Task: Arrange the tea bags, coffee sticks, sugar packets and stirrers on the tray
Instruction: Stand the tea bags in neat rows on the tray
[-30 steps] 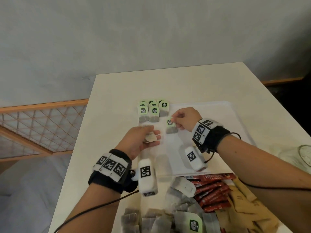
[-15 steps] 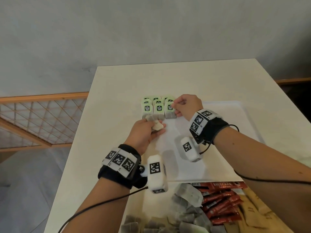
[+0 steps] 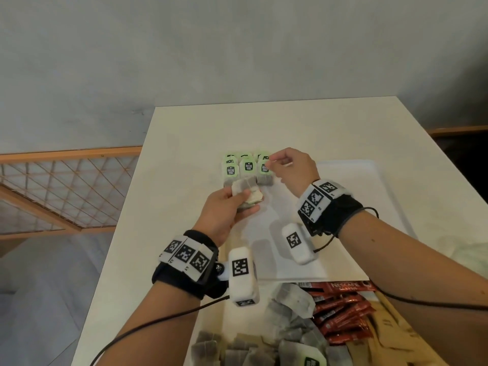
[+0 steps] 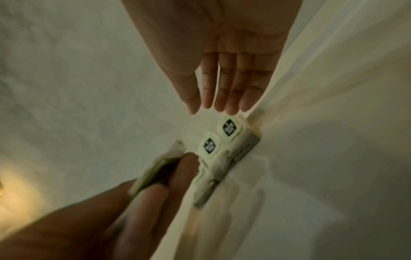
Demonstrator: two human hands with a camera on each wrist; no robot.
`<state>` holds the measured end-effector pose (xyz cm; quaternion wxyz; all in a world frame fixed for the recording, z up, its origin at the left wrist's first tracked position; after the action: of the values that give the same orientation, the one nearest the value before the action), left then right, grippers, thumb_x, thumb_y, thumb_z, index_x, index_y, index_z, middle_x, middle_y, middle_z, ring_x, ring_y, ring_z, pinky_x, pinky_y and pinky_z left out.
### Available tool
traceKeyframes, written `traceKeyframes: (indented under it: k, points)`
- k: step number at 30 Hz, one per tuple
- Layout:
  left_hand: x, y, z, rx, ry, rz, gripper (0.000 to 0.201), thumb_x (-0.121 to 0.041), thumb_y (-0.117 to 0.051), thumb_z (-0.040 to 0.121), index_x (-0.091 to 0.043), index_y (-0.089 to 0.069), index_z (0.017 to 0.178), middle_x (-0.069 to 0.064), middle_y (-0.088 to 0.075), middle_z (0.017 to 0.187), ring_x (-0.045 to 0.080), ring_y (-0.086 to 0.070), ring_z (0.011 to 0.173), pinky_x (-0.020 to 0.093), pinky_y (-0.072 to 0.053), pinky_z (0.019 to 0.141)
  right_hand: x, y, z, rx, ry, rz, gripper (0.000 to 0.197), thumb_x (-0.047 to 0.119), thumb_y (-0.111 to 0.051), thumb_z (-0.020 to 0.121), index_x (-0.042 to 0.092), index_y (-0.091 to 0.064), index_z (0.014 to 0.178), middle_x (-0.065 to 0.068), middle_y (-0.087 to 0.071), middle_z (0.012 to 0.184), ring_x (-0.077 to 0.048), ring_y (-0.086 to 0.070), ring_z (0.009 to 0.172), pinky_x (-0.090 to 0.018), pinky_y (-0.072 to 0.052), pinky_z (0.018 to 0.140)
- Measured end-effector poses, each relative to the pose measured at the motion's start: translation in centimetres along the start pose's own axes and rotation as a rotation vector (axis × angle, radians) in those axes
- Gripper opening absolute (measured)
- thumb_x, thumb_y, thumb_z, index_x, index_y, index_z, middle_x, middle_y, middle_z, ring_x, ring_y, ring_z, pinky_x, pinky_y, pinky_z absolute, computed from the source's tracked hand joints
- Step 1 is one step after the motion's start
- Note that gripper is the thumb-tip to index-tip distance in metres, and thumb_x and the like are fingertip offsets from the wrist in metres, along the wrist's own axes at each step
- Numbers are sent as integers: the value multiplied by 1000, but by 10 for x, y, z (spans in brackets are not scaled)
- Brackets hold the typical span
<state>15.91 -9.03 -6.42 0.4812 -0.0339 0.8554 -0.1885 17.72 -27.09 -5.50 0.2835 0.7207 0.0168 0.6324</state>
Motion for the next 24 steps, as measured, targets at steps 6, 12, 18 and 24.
traceKeyframes:
  k: [6, 12, 18, 24]
  points:
    - [-2, -11, -17, -26, -12, 22, 9, -3, -66, 91, 3, -67, 98, 14, -70, 86, 19, -71, 74, 24, -60, 63, 10, 16, -55, 302, 173, 118, 22, 9, -73, 81, 26, -72, 95, -2, -68, 96, -15, -58, 72, -25, -52, 74]
    - [-4, -21, -34, 5, 20, 86, 15, -8, -64, 93, 5, -69, 101, 22, -63, 96, 22, -66, 74, 26, -61, 62, 11, 30, -73, 344, 264, -3, 30, 15, -86, 69, 14, -77, 97, -3, -67, 97, -10, -65, 80, -24, -54, 81]
    - [-9, -14, -46, 95, 11, 237, 34, -26, -42, 106, -2, -64, 114, 16, -74, 101, 25, -74, 88, 32, -62, 74, 17, 33, -72, 262, 340, -114, 7, 22, -75, 82, 18, -77, 88, 9, -68, 82, -4, -63, 72, -17, -46, 71]
    - [-11, 22, -41, -176, -179, 448, 26, -30, -50, 102, -17, -72, 96, 7, -69, 97, 19, -61, 85, 35, -55, 82, 11, 18, -61, 283, 231, -145, 5, 22, -69, 89, 19, -72, 87, 2, -69, 75, -14, -64, 72, -22, -51, 76]
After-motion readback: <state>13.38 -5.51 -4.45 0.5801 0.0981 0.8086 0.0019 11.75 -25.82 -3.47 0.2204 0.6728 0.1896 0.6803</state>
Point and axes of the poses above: each hand's wrist, its own z-axis towards the middle knuckle, its own y-axis out of the back of the hand, x = y × z, the point moved 2 cm from there along z, towards the middle knuckle
